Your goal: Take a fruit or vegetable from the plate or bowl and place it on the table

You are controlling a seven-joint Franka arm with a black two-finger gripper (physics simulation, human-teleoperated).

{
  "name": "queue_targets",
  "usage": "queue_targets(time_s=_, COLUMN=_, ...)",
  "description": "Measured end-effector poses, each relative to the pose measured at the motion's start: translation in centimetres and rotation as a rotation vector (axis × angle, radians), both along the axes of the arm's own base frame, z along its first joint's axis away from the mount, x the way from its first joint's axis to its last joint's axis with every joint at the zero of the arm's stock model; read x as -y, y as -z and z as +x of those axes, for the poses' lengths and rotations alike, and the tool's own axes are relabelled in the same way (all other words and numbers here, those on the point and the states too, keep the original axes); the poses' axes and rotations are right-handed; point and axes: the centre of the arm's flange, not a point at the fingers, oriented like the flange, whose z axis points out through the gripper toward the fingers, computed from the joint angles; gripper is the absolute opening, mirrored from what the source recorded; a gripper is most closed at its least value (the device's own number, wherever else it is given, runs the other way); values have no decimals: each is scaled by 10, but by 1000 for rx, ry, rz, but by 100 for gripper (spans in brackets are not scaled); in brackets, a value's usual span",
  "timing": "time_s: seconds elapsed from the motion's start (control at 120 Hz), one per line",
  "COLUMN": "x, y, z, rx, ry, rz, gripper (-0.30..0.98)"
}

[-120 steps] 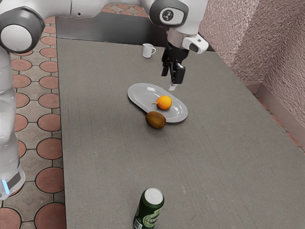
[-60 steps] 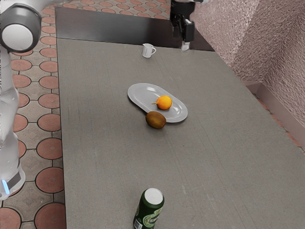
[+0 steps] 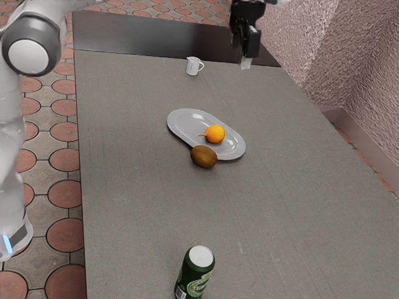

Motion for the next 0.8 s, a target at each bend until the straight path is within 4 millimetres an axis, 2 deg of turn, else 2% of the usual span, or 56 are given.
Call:
queue_targets(time_s=0.042, x=-24, y=45, z=18, rx=-94, ry=-39, rz=-28, gripper=66)
queue_targets(time_s=0.092, x=-79, y=105, z=31, rx=-198, ry=-127, rz=-70, gripper=66)
queue_targets(time_s=0.15, x=-137, y=171, z=19, rx=-276, ry=-216, rz=-120, gripper=67)
queue_targets(time_s=0.183, x=-158, y=195, z=8, rx=-284, ry=-249, rz=-142, gripper=67)
queue_targets(time_s=0.233, x=-181, y=216, z=-3, rx=-247, ry=-280, rz=-165, gripper=66)
queue_targets(time_s=0.267, x=-195, y=224, z=-7, rx=-202, ry=-298, rz=-175, gripper=66)
queue_targets(time_s=0.35, x=-232, y=226, z=-11, rx=-88, ry=-344, rz=-175, gripper=66)
queue_targets(time_s=0.408, x=-247, y=223, z=-12, rx=-40, ry=-354, rz=-156, gripper=66)
queue_targets(time_s=0.467, x=-246, y=220, z=-8, rx=-11, ry=-337, rz=-139, gripper=66)
queue_targets(time_s=0.55, x=-224, y=199, z=7, rx=25, ry=-271, rz=-104, gripper=66)
queue_targets(time_s=0.642, x=-185, y=194, z=20, rx=24, ry=-178, rz=-84, gripper=66)
queue_targets(time_s=0.708, x=-153, y=210, z=24, rx=-17, ry=-104, rz=-52, gripper=67)
queue_targets(time_s=0.8, x=-104, y=216, z=28, rx=-38, ry=4, rz=-15, gripper=66)
